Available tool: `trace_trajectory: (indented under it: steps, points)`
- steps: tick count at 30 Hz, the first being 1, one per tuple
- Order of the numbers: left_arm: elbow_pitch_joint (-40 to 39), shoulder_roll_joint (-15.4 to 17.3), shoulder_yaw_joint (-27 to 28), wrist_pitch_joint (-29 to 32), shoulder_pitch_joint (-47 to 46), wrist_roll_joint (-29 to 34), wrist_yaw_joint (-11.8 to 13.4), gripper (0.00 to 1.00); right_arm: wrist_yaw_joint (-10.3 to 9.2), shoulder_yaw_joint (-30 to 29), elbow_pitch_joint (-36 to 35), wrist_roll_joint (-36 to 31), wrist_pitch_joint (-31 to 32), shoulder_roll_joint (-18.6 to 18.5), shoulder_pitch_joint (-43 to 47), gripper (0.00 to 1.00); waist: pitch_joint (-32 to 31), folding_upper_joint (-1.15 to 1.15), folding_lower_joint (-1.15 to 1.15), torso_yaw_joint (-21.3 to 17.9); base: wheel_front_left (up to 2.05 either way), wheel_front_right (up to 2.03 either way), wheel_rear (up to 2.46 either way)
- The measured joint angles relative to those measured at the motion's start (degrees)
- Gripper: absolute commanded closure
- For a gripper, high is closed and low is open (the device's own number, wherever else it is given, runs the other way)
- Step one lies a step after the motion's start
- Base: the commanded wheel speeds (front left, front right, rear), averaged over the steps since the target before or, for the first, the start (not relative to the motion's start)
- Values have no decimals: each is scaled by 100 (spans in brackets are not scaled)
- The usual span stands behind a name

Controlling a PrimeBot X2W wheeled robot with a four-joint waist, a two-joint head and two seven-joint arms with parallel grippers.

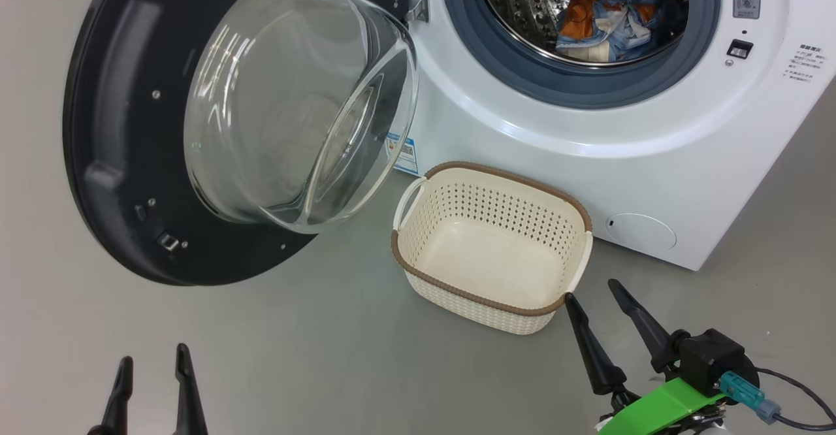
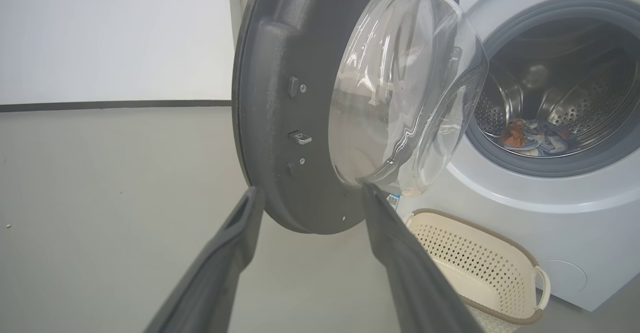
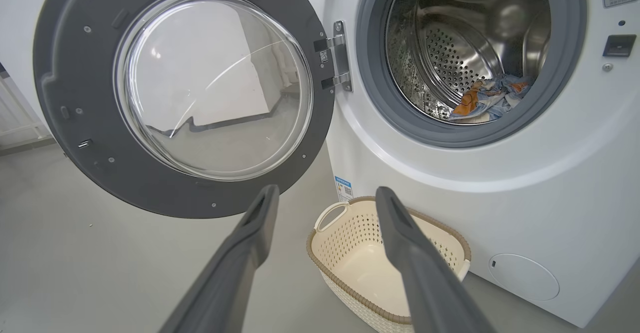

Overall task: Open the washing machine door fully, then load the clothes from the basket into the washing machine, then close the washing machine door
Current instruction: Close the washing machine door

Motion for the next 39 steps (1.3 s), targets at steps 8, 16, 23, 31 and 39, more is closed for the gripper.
trace_trajectory:
  steps: [8, 16, 23, 31, 39]
  points:
    - [62, 0, -7, 0, -9, 0, -104, 100, 0, -133, -59, 0, 0, 5, 59, 0, -3, 0, 0, -1, 0, 0, 0]
    - [118, -1, 54, 0, -77, -53, -218, 100, 0, -180, -94, 0, 0, 43, 89, 0, -62, 0, 0, -15, 0, 0, 0]
    - [55, -7, 441, 0, -119, -175, -424, 100, 0, -181, -109, 0, 0, 116, 91, 0, -90, 0, 0, -78, 0, 0, 0]
    - [-9, -37, 1203, 0, -531, -651, -916, 100, 0, -193, -125, 0, 0, 125, 189, 0, -127, 0, 0, -154, 0, 0, 0]
    - [249, 275, 1935, 22, -1321, -1622, -1165, 100, 0, -183, -133, 0, 0, 114, 193, 0, -83, 0, 0, -225, 0, 0, 0]
